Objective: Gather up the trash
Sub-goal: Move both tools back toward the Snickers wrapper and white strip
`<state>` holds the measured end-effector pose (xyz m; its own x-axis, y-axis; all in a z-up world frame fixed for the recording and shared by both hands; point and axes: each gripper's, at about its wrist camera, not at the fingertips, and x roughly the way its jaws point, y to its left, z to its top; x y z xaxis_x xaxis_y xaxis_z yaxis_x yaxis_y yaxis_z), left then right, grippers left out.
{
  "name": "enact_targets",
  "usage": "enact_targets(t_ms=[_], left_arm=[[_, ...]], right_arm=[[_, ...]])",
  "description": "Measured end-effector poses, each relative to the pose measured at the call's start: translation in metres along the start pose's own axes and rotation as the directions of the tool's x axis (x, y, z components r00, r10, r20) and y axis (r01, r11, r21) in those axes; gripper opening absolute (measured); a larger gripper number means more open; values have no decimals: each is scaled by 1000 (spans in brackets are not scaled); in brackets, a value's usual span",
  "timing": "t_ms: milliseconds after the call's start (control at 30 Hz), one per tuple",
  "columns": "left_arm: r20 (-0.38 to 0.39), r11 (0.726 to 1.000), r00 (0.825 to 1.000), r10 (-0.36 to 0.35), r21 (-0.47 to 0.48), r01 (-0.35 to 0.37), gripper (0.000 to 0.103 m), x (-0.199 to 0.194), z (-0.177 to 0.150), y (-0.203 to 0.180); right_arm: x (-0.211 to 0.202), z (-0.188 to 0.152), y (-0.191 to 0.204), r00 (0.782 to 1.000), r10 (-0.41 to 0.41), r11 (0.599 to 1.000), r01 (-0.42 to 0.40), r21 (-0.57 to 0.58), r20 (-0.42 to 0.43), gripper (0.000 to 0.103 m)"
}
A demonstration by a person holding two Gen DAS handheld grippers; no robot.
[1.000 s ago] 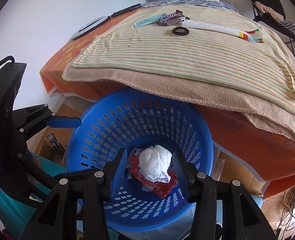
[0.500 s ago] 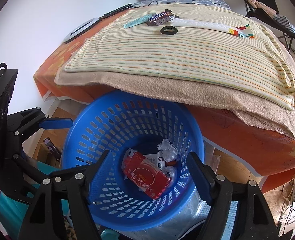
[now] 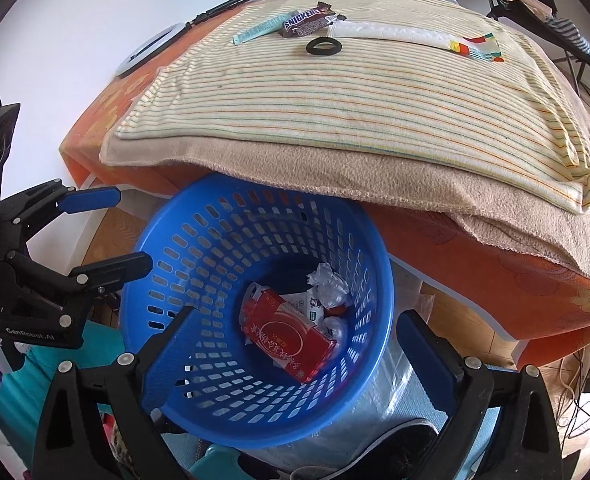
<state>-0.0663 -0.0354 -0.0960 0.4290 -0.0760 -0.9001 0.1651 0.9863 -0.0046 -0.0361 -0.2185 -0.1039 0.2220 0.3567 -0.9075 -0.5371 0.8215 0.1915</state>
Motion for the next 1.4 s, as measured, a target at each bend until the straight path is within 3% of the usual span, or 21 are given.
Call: enact_targets(t_ms=[100, 300, 433, 767, 1033, 1200, 1267, 1400], left_arm=[[23, 1000, 1000, 1, -19, -1, 89, -7, 14, 7], [76, 999, 997, 18, -32, -16, 89, -20, 50, 20], [110, 999, 994, 25, -32, -22, 89, -25, 76, 28], [181, 999, 983, 41, -39, -35, 89, -19, 149, 47], [162, 999, 986, 26, -22, -23, 83, 17, 197, 55], [120, 999, 993, 21, -44, -16, 73, 45, 220, 66], [113, 998, 993, 15, -55, -9, 72, 53, 226, 70], [107, 999, 994, 14, -46, -10, 72, 65, 237, 73]], right_arm=[[-4, 6, -6, 1000, 24, 999, -25, 24, 15, 98], [-20, 29, -19, 997, -11, 1000, 10, 10, 76, 94], [-25, 47, -28, 996, -37, 999, 39, -22, 77, 85], [-38, 103, -54, 984, -76, 995, 86, -54, 163, 84], [-39, 168, -101, 974, -59, 998, 63, -11, 217, 84], [-27, 211, -120, 976, -44, 999, 48, -17, 213, 83], [-17, 226, -125, 978, -51, 998, 58, -26, 204, 77], [4, 249, -130, 985, -35, 999, 40, -27, 171, 77]])
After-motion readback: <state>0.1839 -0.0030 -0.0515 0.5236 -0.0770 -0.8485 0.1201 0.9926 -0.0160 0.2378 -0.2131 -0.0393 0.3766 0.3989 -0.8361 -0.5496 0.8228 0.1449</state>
